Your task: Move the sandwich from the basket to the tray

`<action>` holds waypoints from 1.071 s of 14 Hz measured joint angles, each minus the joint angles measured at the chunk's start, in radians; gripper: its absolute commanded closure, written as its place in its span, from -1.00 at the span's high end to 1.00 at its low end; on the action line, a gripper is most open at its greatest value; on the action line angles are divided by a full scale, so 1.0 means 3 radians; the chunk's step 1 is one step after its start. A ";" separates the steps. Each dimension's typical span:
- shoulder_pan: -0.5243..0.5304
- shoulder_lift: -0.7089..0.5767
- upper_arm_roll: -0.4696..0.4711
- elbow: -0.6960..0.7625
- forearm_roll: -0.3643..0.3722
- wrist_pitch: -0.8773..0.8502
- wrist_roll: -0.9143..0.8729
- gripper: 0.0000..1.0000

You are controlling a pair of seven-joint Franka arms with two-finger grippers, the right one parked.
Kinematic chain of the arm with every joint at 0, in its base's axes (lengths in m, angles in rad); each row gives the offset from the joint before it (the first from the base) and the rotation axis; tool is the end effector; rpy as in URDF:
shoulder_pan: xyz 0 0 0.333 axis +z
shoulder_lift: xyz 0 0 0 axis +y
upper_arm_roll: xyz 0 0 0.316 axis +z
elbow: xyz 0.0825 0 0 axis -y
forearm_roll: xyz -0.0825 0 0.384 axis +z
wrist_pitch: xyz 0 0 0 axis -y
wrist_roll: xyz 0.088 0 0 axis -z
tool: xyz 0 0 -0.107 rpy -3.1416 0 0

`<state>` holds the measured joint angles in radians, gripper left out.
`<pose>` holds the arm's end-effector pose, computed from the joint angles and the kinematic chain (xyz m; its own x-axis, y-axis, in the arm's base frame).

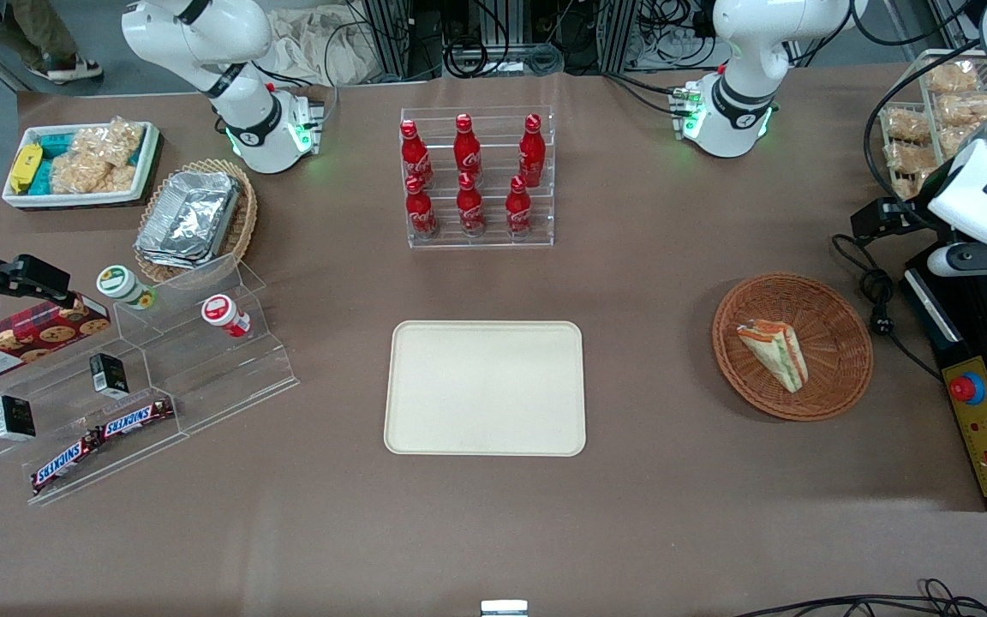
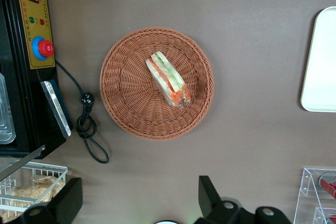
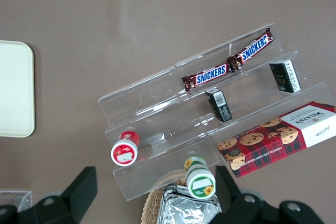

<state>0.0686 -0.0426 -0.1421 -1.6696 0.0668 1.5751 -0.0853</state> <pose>0.5384 -0.0341 0.6016 0.9989 0.0118 -0.0459 0.0083 -0.9970 -0.0768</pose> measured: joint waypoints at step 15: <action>0.0057 0.0347 0.0003 -0.0035 0.0098 -0.0141 0.0001 0.98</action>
<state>0.0858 0.0613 -0.1412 -1.6803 0.0961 1.5328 -0.0851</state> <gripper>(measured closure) 0.009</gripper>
